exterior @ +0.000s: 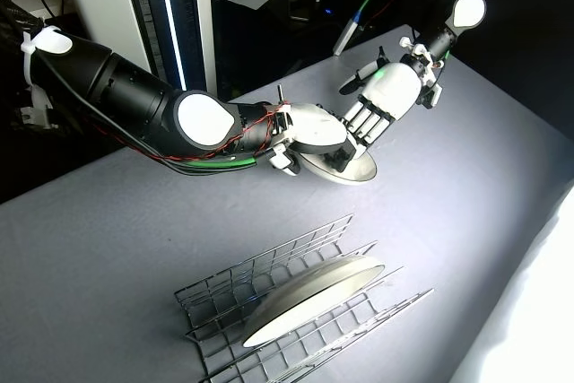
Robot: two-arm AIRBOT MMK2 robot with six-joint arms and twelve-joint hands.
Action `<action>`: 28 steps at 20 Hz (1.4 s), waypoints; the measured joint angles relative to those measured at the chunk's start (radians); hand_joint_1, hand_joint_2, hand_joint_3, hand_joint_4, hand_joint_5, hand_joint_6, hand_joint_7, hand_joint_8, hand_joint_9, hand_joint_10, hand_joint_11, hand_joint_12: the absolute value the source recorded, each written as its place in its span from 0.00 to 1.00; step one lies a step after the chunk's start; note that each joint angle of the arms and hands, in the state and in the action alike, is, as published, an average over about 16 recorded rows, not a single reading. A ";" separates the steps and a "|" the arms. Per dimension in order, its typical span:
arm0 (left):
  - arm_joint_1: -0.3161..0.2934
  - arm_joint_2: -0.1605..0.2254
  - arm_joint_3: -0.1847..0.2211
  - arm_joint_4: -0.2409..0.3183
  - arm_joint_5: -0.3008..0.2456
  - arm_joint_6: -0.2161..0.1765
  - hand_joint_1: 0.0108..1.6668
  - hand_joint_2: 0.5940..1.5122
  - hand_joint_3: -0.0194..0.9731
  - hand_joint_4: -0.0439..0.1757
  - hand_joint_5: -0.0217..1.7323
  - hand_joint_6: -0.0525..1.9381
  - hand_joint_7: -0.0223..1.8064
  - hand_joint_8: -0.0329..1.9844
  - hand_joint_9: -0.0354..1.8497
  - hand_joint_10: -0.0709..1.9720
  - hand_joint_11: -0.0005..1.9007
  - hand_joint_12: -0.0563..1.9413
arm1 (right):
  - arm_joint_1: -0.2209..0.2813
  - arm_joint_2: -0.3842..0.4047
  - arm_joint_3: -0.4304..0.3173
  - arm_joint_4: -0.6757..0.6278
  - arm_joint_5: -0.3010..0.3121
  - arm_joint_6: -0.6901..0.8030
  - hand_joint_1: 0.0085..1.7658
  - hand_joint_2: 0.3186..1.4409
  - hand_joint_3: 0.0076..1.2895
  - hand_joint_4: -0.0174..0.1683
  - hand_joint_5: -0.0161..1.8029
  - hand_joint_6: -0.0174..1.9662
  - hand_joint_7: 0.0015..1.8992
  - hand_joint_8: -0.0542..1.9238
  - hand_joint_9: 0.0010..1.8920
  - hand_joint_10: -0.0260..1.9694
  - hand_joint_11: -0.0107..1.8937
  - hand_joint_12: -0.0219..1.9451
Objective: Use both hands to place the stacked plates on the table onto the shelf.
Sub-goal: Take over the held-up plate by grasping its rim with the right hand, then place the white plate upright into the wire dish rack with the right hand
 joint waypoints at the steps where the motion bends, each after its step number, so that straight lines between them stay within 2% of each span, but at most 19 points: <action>1: -0.013 0.008 -0.006 0.002 0.000 -0.002 0.01 0.59 0.03 0.17 0.01 0.02 0.01 0.01 0.02 0.03 0.01 0.03 | 0.001 0.002 0.001 0.003 0.003 -0.001 0.71 0.58 0.01 0.07 0.42 0.06 0.44 0.06 0.46 0.24 0.32 0.59; 6: -0.096 0.060 -0.045 0.014 0.003 -0.011 0.01 0.59 0.03 0.18 0.01 0.02 0.02 0.01 0.03 0.04 0.01 0.03 | 0.019 0.022 -0.003 0.030 0.011 -0.003 0.72 0.58 0.01 0.08 0.46 0.12 0.50 0.10 0.51 0.39 0.40 0.58; 12: -0.211 0.149 -0.107 0.045 0.035 -0.020 0.01 0.59 0.03 0.20 0.02 0.03 0.02 0.02 0.03 0.04 0.01 0.03 | 0.061 0.066 -0.025 0.087 0.003 -0.004 0.73 0.58 0.00 0.09 0.48 0.22 0.54 0.18 0.53 0.51 0.42 0.57; 16: -0.261 0.208 -0.144 0.064 0.071 -0.019 0.01 0.59 0.03 0.20 0.02 0.03 0.02 0.02 0.03 0.04 0.01 0.03 | 0.094 0.103 -0.049 0.149 -0.001 -0.005 0.74 0.58 0.00 0.10 0.49 0.31 0.56 0.24 0.53 0.51 0.41 0.58; 21: -0.295 0.270 -0.176 0.094 0.122 -0.016 0.00 0.59 0.03 0.20 0.02 0.03 0.02 0.02 0.03 0.04 0.01 0.03 | 0.131 0.147 -0.085 0.256 -0.005 -0.007 0.74 0.58 0.01 0.10 0.52 0.40 0.58 0.32 0.53 0.51 0.41 0.58; 28: -0.323 0.320 -0.198 0.131 0.166 -0.036 0.00 0.59 0.03 0.20 0.02 0.03 0.02 0.02 0.03 0.04 0.01 0.03 | 0.169 0.191 -0.123 0.461 -0.006 -0.010 0.75 0.58 0.01 0.10 0.53 0.47 0.59 0.37 0.52 0.52 0.40 0.57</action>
